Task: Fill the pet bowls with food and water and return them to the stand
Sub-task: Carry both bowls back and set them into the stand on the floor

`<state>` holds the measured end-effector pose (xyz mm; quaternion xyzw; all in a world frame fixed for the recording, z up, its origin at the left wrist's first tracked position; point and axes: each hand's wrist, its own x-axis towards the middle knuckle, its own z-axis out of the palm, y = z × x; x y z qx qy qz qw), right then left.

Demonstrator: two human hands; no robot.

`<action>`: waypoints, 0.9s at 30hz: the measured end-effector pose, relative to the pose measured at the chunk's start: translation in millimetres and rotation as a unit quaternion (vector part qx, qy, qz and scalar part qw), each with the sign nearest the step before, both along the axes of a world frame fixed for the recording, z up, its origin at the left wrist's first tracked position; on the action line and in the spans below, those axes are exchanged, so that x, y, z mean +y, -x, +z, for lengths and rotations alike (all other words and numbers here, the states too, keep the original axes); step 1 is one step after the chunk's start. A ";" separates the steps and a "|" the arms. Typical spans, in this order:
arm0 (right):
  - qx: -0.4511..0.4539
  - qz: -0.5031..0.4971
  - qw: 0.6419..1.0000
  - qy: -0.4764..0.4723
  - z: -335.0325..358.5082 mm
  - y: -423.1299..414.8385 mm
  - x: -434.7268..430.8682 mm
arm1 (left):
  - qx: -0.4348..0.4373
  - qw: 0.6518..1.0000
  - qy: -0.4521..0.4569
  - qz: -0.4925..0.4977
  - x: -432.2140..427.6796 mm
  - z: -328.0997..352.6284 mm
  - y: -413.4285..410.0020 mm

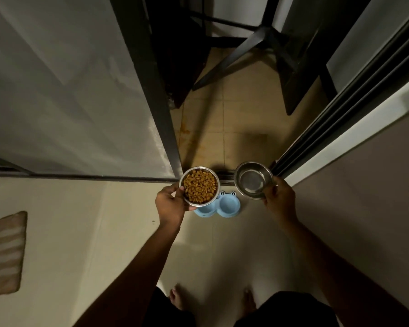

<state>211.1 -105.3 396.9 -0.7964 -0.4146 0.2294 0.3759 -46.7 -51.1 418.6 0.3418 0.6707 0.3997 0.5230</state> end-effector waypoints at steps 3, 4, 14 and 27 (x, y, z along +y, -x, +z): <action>-0.005 0.004 1.000 0.003 -56.2 -4.8 9.2 | 0.006 1.000 0.012 0.004 7.8 -59.1 -3.0; 0.001 0.003 1.000 0.005 -71.9 -5.2 10.8 | 0.008 1.000 0.016 0.004 8.7 -76.3 -3.6; 0.060 0.003 0.998 0.018 -242.9 -13.2 24.2 | 0.017 1.000 0.026 0.006 15.8 -236.9 -15.9; 0.064 0.012 0.998 0.000 -383.2 -21.5 37.0 | 0.007 1.000 0.025 0.004 35.2 -379.7 -41.5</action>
